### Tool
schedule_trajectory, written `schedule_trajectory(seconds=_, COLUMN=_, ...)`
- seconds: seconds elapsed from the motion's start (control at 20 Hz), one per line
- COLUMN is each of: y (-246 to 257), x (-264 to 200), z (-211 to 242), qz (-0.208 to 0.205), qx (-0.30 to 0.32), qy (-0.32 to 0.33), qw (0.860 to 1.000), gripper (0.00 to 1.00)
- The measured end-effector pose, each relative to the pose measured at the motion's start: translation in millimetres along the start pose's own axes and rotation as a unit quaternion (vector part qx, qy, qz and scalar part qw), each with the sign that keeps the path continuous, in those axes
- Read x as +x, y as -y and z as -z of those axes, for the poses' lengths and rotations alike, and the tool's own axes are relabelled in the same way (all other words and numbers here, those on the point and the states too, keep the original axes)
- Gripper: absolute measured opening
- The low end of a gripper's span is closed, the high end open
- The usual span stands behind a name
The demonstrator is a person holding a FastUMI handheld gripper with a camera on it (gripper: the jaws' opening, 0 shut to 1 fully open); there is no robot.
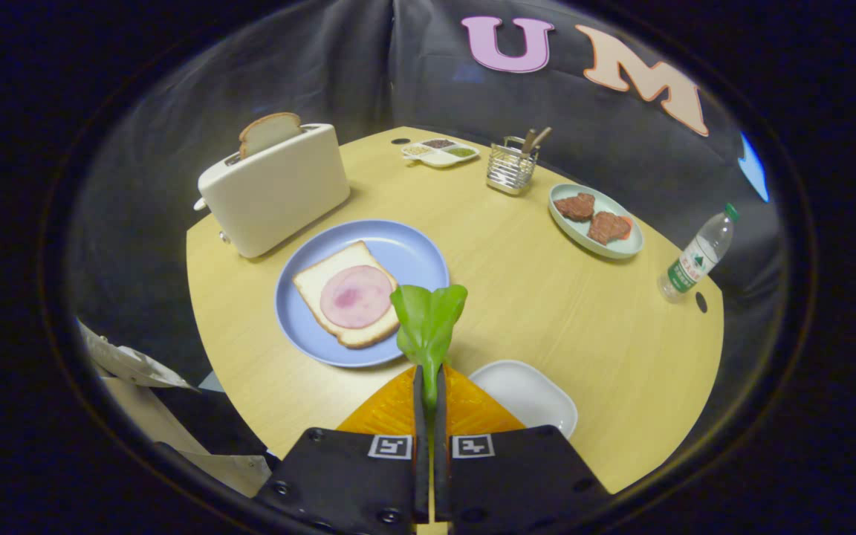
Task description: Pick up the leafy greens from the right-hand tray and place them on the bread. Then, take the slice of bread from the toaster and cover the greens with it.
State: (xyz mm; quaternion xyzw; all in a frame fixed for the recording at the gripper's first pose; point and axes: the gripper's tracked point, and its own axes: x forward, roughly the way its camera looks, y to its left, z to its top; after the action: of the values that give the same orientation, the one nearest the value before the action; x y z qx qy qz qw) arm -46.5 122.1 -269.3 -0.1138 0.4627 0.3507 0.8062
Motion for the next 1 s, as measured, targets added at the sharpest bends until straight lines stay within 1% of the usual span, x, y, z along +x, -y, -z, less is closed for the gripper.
schedule_trajectory(seconds=0.4, y=-51, x=23, z=-43, qz=-0.034, qx=-0.023, qy=0.014, qw=0.999, gripper=0.06)
schedule_trajectory(seconds=1.0, y=-111, x=62, z=-70, qz=-0.074, qx=-0.039, qy=0.005, qw=0.997, gripper=0.07)
